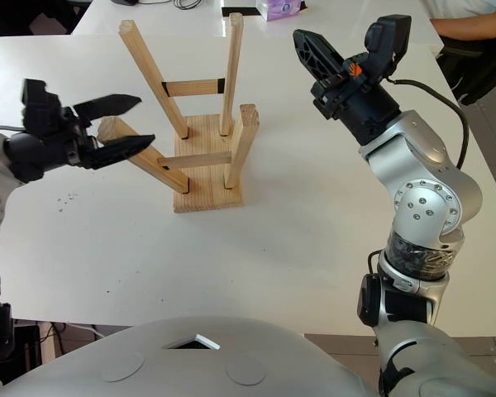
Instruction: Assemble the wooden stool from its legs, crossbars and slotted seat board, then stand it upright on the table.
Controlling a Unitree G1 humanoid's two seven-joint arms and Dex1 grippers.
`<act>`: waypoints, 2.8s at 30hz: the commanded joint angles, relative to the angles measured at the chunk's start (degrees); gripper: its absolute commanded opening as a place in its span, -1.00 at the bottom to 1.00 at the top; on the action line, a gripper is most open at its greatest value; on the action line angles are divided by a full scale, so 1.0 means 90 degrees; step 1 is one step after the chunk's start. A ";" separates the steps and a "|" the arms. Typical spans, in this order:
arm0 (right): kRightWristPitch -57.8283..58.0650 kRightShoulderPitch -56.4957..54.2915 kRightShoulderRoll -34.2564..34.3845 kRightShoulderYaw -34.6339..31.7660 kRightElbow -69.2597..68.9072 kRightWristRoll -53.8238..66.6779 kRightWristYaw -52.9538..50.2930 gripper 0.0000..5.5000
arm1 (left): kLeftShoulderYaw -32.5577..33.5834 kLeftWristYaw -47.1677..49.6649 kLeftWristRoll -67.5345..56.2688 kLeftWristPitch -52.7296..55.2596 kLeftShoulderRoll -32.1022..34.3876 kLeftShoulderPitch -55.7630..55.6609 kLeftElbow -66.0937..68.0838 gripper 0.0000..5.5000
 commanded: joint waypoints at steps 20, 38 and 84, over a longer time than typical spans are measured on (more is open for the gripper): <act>-0.0076 -0.0900 0.0705 0.1221 -0.0779 0.0420 -0.0823 -1.00 | 0.0140 0.6808 -0.3195 -0.0217 -0.1959 -0.1741 -0.2265 -0.63; -0.0469 -0.1989 0.0995 0.0961 -0.0473 0.0402 -0.0746 -1.00 | 0.0039 0.6514 -0.2619 0.0065 -0.1490 -0.1722 -0.2347 -1.00; -0.3717 -0.0163 -0.0900 0.3071 0.4462 -0.3635 0.4304 -1.00 | -0.1317 0.0496 0.0692 -0.0617 -0.0368 0.2963 0.0389 -1.00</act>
